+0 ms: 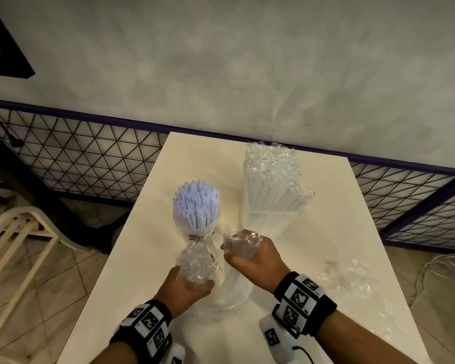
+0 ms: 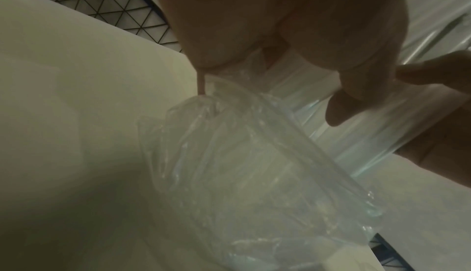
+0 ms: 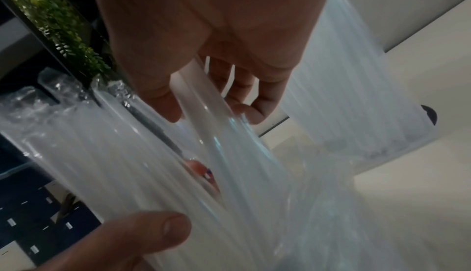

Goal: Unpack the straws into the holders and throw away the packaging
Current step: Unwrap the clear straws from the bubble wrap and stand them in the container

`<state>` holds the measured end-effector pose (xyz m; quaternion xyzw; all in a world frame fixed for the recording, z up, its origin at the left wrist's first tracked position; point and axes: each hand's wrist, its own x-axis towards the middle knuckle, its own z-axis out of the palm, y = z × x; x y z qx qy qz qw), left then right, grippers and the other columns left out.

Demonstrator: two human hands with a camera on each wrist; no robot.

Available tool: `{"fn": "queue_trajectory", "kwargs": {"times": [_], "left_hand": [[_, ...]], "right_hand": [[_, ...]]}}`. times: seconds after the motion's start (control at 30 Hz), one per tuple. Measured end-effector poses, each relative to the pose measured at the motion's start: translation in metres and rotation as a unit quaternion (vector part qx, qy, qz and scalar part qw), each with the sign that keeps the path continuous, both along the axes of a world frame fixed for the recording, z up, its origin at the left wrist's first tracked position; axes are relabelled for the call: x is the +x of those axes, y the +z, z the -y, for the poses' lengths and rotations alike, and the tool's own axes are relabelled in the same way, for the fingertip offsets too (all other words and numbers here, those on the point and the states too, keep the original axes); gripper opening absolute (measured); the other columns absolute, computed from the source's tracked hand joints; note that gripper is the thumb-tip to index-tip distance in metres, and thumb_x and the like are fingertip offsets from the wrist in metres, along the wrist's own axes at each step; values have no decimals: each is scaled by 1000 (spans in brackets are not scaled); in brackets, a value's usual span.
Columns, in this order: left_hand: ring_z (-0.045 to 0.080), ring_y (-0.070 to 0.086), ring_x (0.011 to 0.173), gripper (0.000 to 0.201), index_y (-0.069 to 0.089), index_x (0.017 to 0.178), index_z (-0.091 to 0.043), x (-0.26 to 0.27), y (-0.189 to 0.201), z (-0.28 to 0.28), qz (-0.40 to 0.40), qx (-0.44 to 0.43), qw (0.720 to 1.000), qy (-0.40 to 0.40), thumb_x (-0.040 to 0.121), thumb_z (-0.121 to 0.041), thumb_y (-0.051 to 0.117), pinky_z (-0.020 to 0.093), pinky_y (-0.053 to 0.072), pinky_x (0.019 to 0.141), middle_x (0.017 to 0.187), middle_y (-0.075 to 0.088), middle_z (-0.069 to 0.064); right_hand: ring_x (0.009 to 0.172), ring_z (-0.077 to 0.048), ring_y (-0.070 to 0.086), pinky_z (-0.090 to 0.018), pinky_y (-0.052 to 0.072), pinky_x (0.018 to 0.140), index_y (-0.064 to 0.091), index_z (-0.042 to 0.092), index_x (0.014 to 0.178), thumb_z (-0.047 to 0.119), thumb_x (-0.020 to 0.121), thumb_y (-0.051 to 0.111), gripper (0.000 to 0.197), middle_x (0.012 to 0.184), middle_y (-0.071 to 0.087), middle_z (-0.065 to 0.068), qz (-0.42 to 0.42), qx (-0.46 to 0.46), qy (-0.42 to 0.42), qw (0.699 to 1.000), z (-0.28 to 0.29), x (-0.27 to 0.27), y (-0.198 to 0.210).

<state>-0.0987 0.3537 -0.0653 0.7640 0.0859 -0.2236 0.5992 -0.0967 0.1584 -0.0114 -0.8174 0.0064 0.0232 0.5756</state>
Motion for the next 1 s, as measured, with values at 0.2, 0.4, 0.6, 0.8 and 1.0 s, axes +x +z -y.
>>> {"fn": "queue_trajectory", "kwargs": {"times": [0.2,0.4,0.6,0.8,1.0], "left_hand": [[-12,60,53,57,64,90,-3,2,1,-1,-16,13,1000,8,49,-38,83,-1,39,55,58,68,-12],[-4,62,60,78,59,97,-4,5,-12,-5,-23,32,999,9,37,-51,77,23,49,80,61,67,-14],[2,67,84,94,60,111,-5,5,-20,-8,-46,58,997,-1,36,-59,77,21,46,85,87,73,-9],[-5,65,79,92,60,110,-4,3,-14,-5,-55,36,998,8,34,-54,78,5,42,66,91,73,-6],[-12,61,56,23,65,84,-14,1,-7,-3,-34,41,999,-12,69,-18,82,1,42,55,60,70,-18]], "right_hand": [[84,-17,74,-47,58,80,76,20,92,38,74,75,25,89,77,1,31,-42,3,999,23,10,42],[88,-7,73,-24,57,83,74,20,96,8,82,77,19,92,78,7,141,-12,-7,990,58,34,131],[96,-9,72,-26,56,88,72,23,99,14,84,77,18,96,77,14,226,-19,-61,972,85,66,184],[95,-2,71,-22,55,89,72,23,102,13,86,75,18,99,74,12,180,-76,-40,980,86,88,168],[96,-9,72,-24,54,90,70,22,102,7,88,72,21,97,75,7,174,-50,-32,983,94,94,177]]}}
